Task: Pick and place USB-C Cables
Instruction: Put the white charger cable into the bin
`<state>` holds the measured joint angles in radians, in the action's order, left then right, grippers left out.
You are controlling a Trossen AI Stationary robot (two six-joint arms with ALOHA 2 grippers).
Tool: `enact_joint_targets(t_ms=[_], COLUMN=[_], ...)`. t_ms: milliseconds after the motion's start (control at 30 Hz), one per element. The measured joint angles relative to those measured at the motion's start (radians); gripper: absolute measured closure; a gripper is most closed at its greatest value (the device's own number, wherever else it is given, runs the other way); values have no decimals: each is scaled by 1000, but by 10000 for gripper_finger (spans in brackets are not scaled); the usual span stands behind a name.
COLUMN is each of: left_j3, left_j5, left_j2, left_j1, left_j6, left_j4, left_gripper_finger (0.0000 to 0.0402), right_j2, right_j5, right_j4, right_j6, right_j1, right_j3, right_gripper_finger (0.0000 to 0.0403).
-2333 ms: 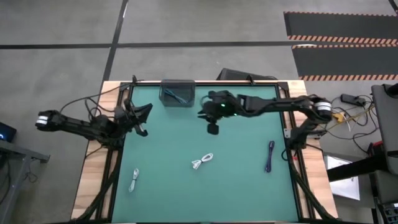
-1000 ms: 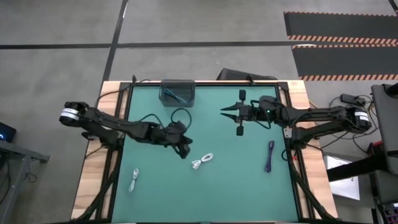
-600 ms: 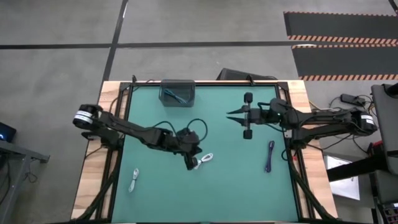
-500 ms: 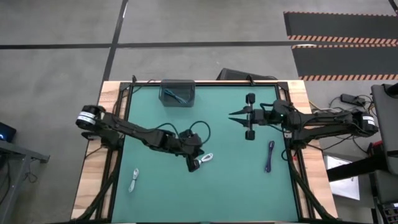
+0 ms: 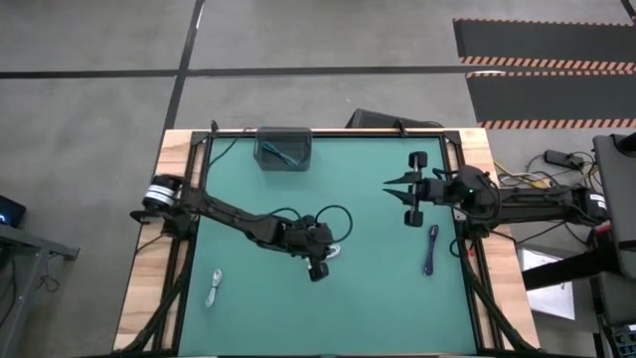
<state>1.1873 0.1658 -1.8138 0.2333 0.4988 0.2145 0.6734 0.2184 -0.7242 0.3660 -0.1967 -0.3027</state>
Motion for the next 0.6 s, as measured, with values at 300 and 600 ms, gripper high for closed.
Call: enact_joint_targets(t_ms=[300, 600], left_j3=[-14, -13], left_j5=[33, 64], left_j2=[-13, -52], left_j1=[11, 17], left_j6=[-49, -87], left_j4=[14, -1], left_gripper_finger=[247, 228], right_j2=[-22, -18], right_j5=[-1, -10], right_j4=[5, 9], right_j6=[-5, 5], right_j1=[0, 0], right_j3=[6, 5], right_gripper_finger=[344, 344])
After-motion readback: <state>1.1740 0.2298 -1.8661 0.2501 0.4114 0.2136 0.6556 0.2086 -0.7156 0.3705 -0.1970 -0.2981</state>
